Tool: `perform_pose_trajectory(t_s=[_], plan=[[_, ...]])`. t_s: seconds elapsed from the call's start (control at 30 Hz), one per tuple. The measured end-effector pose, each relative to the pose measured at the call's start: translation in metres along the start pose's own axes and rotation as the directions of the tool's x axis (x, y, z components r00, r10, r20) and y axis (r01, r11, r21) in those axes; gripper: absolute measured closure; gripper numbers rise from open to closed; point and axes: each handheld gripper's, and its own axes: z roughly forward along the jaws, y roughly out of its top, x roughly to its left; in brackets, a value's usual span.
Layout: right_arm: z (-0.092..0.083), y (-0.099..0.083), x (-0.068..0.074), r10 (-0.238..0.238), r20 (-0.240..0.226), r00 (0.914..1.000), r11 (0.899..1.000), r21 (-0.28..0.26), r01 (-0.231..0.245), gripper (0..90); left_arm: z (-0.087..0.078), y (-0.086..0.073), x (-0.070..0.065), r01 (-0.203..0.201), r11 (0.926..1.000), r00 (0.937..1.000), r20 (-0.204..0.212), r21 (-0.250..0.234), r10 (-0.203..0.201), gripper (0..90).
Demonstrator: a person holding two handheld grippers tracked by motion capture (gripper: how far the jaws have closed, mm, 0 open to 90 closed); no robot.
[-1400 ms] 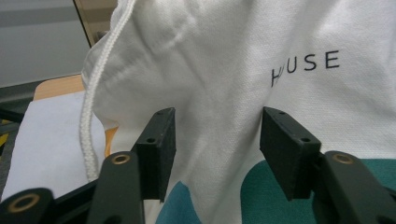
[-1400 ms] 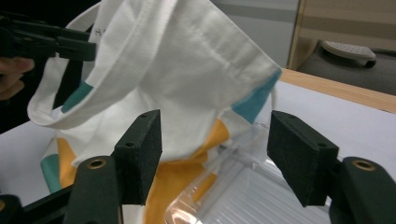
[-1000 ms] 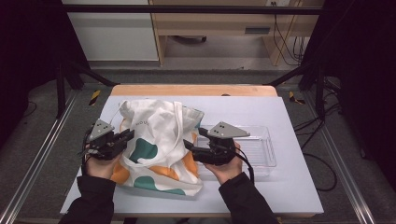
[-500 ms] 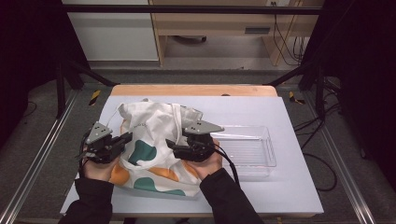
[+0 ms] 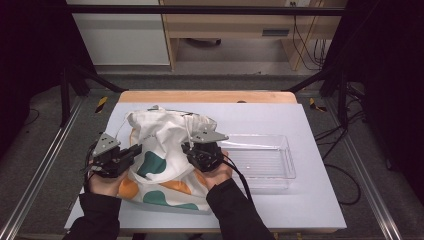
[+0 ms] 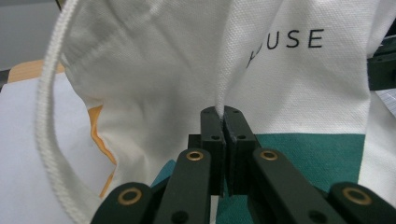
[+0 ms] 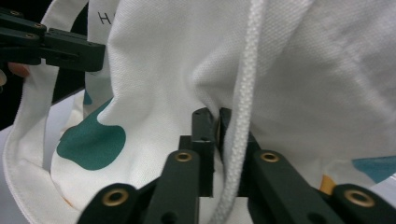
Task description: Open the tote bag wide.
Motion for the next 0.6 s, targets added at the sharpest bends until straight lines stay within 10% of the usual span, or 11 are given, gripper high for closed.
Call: perform_pose_trajectory(t_s=[0.17,0.33,0.47,0.6], plan=[[-0.003,0.0,0.001,-0.027,-0.002,0.9996,1.0,-0.007,0.027,88.6,0.0,0.0,0.001,0.012,0.9999,0.9999,0.006,-0.004,-0.012,85.4],[-0.011,-0.003,0.004,-0.068,-0.028,0.9973,0.997,-0.023,0.067,88.9,-0.002,0.005,0.0,0.021,0.9971,0.9997,0.01,-0.073,-0.021,53.1],[-0.014,-0.006,0.005,-0.085,-0.044,0.9954,0.996,-0.026,0.084,88.8,-0.002,0.008,-0.002,0.022,0.9968,0.9997,0.014,-0.077,-0.021,52.5],[-0.017,-0.01,0.005,-0.106,-0.074,0.9916,0.994,-0.02,0.105,88.8,0.003,0.008,-0.002,0.025,0.9982,0.9983,0.054,-0.054,-0.022,72.2]])
